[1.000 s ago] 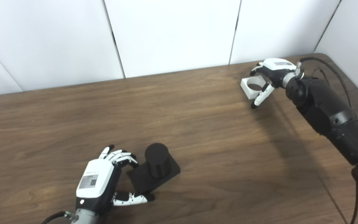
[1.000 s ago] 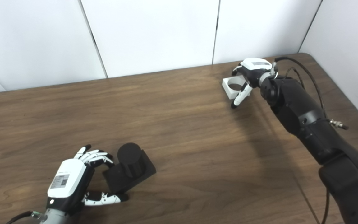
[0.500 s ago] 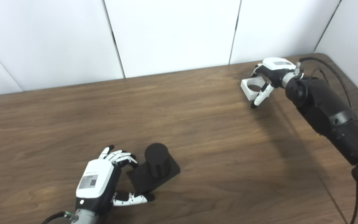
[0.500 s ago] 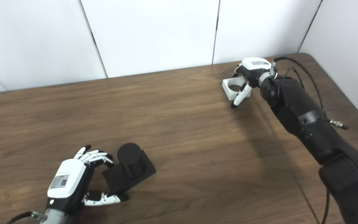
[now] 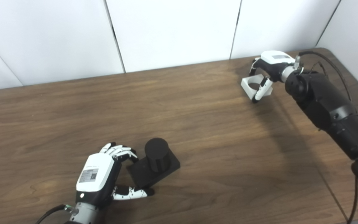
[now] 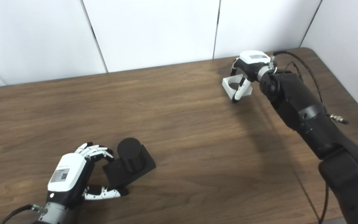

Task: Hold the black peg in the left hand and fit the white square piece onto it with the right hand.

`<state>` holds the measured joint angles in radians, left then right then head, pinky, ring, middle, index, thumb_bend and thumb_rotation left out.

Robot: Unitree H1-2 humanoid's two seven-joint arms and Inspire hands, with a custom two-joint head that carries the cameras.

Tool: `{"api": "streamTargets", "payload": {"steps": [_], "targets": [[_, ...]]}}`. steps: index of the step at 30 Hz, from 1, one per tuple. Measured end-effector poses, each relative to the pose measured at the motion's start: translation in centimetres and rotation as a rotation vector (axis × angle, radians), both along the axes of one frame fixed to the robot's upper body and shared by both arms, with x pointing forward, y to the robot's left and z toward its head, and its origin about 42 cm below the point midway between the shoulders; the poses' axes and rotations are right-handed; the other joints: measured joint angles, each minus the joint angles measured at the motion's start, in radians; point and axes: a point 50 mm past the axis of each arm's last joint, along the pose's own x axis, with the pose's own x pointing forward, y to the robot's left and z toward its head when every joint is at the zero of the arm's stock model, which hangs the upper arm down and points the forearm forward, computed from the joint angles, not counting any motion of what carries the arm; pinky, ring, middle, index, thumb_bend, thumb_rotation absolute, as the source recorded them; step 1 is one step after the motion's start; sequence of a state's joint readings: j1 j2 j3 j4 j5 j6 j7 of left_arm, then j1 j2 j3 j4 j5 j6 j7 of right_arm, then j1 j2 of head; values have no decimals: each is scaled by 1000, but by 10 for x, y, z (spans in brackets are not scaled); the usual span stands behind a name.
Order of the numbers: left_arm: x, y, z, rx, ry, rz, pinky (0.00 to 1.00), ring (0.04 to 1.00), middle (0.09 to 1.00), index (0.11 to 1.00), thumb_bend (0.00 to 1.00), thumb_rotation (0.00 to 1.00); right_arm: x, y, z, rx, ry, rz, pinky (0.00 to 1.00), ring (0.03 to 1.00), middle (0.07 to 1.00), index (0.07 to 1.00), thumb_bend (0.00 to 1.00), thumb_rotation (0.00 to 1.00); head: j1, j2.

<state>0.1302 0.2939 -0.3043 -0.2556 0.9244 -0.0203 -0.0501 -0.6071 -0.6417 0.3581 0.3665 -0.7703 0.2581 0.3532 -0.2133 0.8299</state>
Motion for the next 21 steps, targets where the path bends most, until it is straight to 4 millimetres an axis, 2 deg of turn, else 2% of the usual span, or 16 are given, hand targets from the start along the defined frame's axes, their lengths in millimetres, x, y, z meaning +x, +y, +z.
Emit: {"api": "streamTargets", "payload": {"steps": [7, 21], "targets": [[0, 0, 0, 1, 0, 1, 885, 793, 731, 486, 522, 49, -1, 1, -2, -3, -29, 30, 994, 956, 832, 487, 522, 134, 0, -3], [0, 0, 0, -1, 1, 1, 881, 794, 731, 486, 522, 49, -6, -3, -4, 11, -40, 29, 988, 945, 819, 487, 523, 135, 0, -8]]}}
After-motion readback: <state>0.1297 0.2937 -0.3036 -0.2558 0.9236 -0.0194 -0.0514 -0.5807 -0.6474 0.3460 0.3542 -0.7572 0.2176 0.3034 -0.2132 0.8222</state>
